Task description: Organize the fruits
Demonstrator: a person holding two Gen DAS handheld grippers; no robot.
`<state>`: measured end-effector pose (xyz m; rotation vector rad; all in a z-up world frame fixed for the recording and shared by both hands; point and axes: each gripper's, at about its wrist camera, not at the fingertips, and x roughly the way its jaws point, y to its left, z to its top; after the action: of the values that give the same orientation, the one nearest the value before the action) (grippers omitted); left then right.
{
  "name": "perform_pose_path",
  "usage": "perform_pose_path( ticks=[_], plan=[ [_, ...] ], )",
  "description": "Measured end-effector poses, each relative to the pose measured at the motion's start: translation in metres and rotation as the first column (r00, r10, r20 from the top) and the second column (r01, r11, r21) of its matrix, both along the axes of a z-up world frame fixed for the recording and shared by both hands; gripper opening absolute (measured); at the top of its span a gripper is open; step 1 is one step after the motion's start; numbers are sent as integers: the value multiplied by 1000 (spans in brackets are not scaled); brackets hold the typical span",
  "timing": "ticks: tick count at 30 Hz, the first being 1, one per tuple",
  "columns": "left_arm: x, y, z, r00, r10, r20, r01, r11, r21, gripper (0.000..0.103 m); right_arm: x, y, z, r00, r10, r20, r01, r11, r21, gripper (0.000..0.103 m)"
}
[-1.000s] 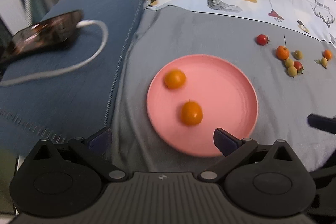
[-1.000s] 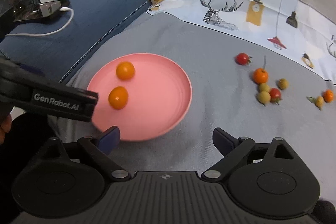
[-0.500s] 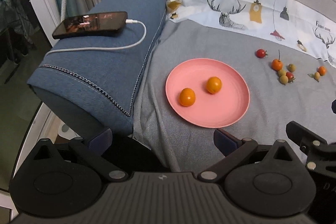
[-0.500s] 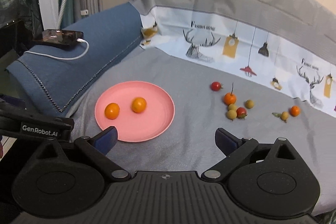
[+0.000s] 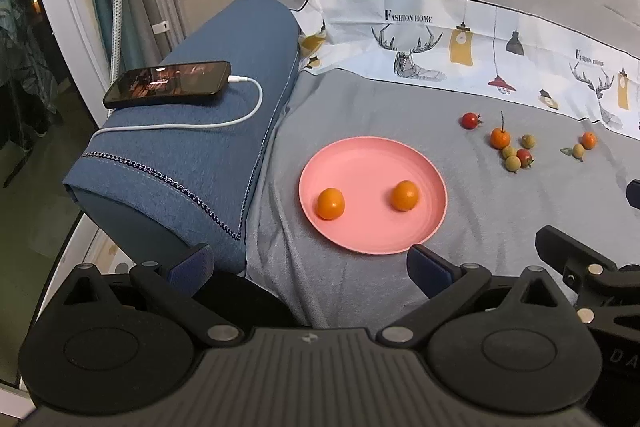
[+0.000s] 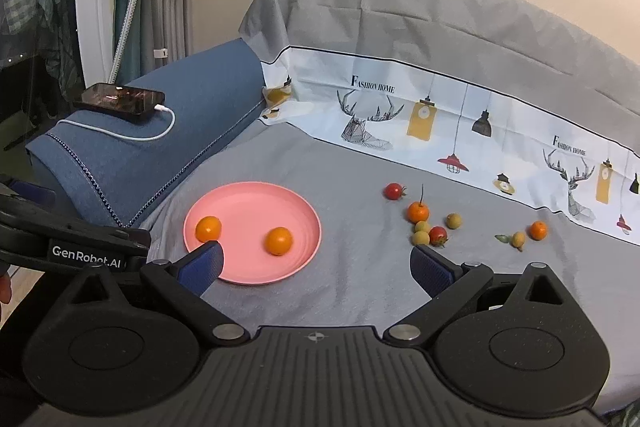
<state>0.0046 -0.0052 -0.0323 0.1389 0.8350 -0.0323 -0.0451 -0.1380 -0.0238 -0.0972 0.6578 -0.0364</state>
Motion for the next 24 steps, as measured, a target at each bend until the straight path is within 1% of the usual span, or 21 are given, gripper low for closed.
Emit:
perform_pose_path(
  ticks=[24],
  plan=[
    [-4, 2, 2, 1000, -17, 10, 17, 1000, 15, 103, -2, 0, 1, 1000, 2, 1, -2, 1000, 16, 100]
  ],
)
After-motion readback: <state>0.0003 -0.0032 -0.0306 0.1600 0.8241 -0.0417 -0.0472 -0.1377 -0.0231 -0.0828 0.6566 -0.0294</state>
